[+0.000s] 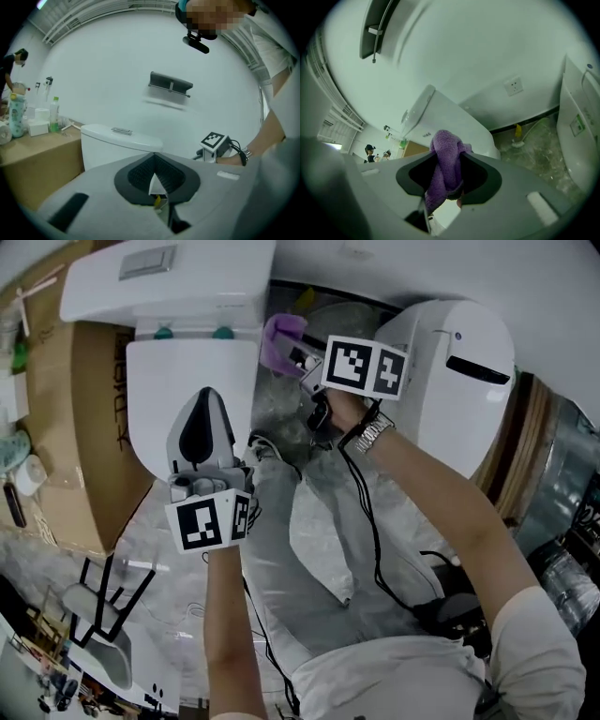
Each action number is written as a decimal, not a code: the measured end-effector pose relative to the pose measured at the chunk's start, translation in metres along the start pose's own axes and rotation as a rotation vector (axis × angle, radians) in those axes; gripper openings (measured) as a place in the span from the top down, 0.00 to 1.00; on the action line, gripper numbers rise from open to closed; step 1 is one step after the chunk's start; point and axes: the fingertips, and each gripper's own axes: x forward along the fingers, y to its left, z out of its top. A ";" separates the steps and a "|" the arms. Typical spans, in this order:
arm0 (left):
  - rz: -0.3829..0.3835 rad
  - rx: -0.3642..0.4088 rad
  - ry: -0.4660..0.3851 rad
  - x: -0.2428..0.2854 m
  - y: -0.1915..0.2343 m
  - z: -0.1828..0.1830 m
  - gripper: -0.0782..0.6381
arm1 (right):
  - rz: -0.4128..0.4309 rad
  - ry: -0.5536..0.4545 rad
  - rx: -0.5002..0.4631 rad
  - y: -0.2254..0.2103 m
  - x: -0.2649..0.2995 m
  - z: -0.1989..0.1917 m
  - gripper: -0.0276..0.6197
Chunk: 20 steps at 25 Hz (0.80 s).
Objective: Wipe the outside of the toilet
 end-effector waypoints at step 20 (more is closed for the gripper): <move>-0.158 -0.014 0.072 0.011 0.177 -0.029 0.88 | -0.502 0.111 -0.048 -0.078 0.152 -0.106 0.72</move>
